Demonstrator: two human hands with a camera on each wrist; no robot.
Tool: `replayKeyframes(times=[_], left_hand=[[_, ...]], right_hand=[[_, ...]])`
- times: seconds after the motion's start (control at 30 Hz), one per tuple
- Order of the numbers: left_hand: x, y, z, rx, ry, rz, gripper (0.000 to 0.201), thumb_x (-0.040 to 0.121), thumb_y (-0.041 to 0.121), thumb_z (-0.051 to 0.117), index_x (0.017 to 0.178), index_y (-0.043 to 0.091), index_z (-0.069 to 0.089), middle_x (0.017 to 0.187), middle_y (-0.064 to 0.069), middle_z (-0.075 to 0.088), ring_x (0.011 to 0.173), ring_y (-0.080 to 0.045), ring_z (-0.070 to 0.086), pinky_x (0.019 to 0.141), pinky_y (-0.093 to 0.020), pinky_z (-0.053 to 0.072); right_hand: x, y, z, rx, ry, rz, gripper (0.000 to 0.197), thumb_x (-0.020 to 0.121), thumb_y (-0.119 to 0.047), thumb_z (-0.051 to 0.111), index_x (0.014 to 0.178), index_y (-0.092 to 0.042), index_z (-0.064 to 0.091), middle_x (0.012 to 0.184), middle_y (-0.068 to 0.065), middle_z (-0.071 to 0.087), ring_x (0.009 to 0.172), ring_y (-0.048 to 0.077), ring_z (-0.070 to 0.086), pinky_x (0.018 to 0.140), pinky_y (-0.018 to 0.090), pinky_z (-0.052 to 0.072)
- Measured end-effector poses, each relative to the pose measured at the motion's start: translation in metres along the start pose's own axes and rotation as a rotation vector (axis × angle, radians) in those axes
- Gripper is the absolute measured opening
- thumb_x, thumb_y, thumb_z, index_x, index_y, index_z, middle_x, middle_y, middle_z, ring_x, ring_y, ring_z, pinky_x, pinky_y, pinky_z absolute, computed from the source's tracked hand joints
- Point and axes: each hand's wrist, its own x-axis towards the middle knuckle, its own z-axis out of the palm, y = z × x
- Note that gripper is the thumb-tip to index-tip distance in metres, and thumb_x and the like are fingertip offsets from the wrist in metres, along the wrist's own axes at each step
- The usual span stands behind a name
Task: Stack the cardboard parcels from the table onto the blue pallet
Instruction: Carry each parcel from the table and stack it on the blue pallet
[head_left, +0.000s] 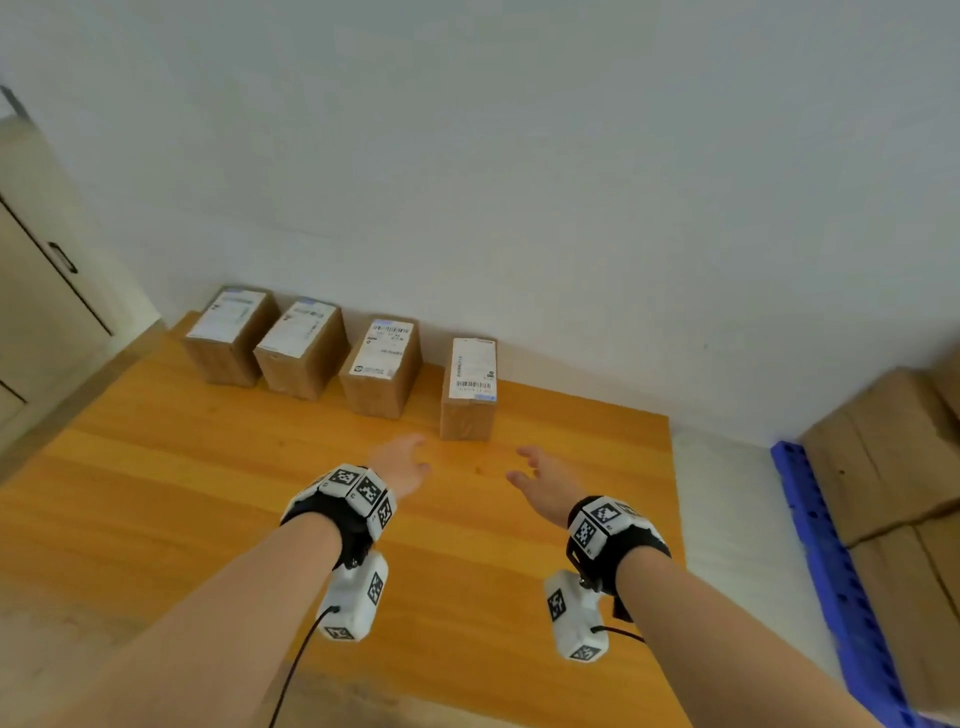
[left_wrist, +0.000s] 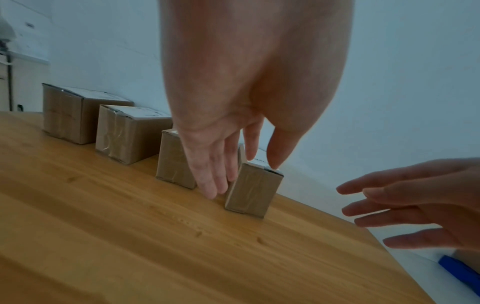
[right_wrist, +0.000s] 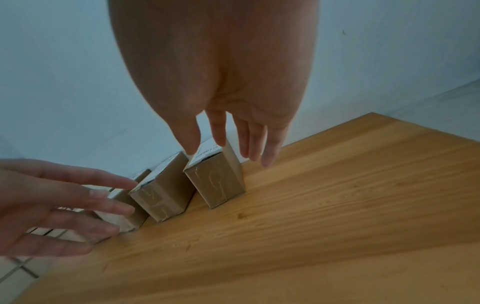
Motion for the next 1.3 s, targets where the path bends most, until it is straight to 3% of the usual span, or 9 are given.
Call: replayKeyframes(times=[0.17,0.3,0.47,0.57,0.77,0.9,1.0,1.1,1.3], left_hand=[[0.030,-0.013,-0.024,-0.088,-0.056,0.071,0.053,0.096,0.018,0.049,0.145,0.015,0.029,0.147,-0.007,0.038,0.132,-0.022,0.041,0.105,-0.031,0.038],[0.053,-0.016,-0.029,-0.251,-0.078,0.087,0.058,0.094,0.019,0.053,0.146,0.017,0.028,0.141,-0.007,0.044,0.125,-0.021,0.047,0.086,-0.024,0.040],[0.082,-0.021,-0.029,-0.290,-0.058,0.100,0.059,0.093,0.019,0.055,0.145,0.016,0.029,0.145,-0.007,0.041,0.131,-0.020,0.042,0.103,-0.032,0.039],[0.097,-0.022,-0.030,-0.339,-0.065,0.075,0.061,0.092,0.019,0.056,0.146,0.020,0.028,0.146,-0.005,0.039,0.133,-0.019,0.040,0.107,-0.037,0.038],[0.130,-0.015,-0.018,-0.496,-0.084,-0.009,0.073,0.090,0.021,0.059,0.150,0.022,0.018,0.152,-0.007,0.029,0.135,-0.023,0.036,0.103,-0.036,0.040],[0.145,-0.007,-0.005,-0.547,-0.088,-0.026,0.077,0.090,0.022,0.060,0.150,0.021,0.014,0.154,-0.004,0.025,0.140,-0.021,0.028,0.112,-0.041,0.032],[0.153,-0.002,0.001,-0.630,-0.097,-0.017,0.078,0.090,0.017,0.060,0.150,0.021,0.011,0.152,-0.002,0.030,0.138,-0.018,0.032,0.111,-0.037,0.033],[0.160,0.000,0.004,-0.661,-0.103,-0.005,0.074,0.091,0.012,0.058,0.150,0.021,0.013,0.148,0.000,0.038,0.134,-0.015,0.038,0.100,-0.026,0.036],[0.168,0.000,0.008,-0.712,-0.100,-0.010,0.072,0.090,0.007,0.059,0.148,0.022,0.020,0.144,0.000,0.044,0.131,-0.014,0.041,0.107,-0.035,0.039]], right_hand=[[0.021,-0.027,0.011,0.100,0.081,0.089,0.055,0.098,-0.033,0.047,0.147,-0.019,0.027,0.151,0.007,0.033,0.136,0.024,0.037,0.106,0.037,0.037],[0.042,-0.042,0.012,0.163,0.148,0.128,0.057,0.097,-0.032,0.049,0.147,-0.020,0.026,0.152,0.006,0.032,0.136,0.023,0.036,0.107,0.037,0.036],[0.072,-0.051,0.015,0.177,0.196,0.146,0.057,0.096,-0.029,0.051,0.147,-0.021,0.025,0.151,0.006,0.032,0.137,0.023,0.034,0.109,0.038,0.034],[0.092,-0.050,0.015,0.191,0.198,0.144,0.058,0.096,-0.026,0.051,0.148,-0.019,0.024,0.151,0.007,0.033,0.138,0.024,0.033,0.110,0.039,0.033],[0.128,-0.047,0.006,0.225,0.187,0.114,0.063,0.095,-0.023,0.054,0.148,-0.012,0.022,0.152,0.008,0.031,0.139,0.023,0.032,0.113,0.040,0.030],[0.146,-0.039,0.003,0.279,0.194,0.114,0.073,0.091,-0.028,0.060,0.149,-0.011,0.019,0.154,0.009,0.028,0.140,0.024,0.030,0.113,0.043,0.029],[0.156,-0.032,0.000,0.342,0.188,0.116,0.081,0.086,-0.026,0.067,0.150,-0.014,0.019,0.153,0.008,0.029,0.139,0.023,0.032,0.113,0.042,0.031],[0.162,-0.026,-0.003,0.395,0.163,0.119,0.085,0.083,-0.023,0.070,0.150,-0.016,0.018,0.151,0.008,0.032,0.136,0.023,0.035,0.110,0.040,0.034],[0.170,-0.019,-0.004,0.570,0.088,0.089,0.082,0.082,-0.009,0.070,0.149,-0.016,0.023,0.144,0.008,0.044,0.129,0.020,0.046,0.107,0.042,0.041]])
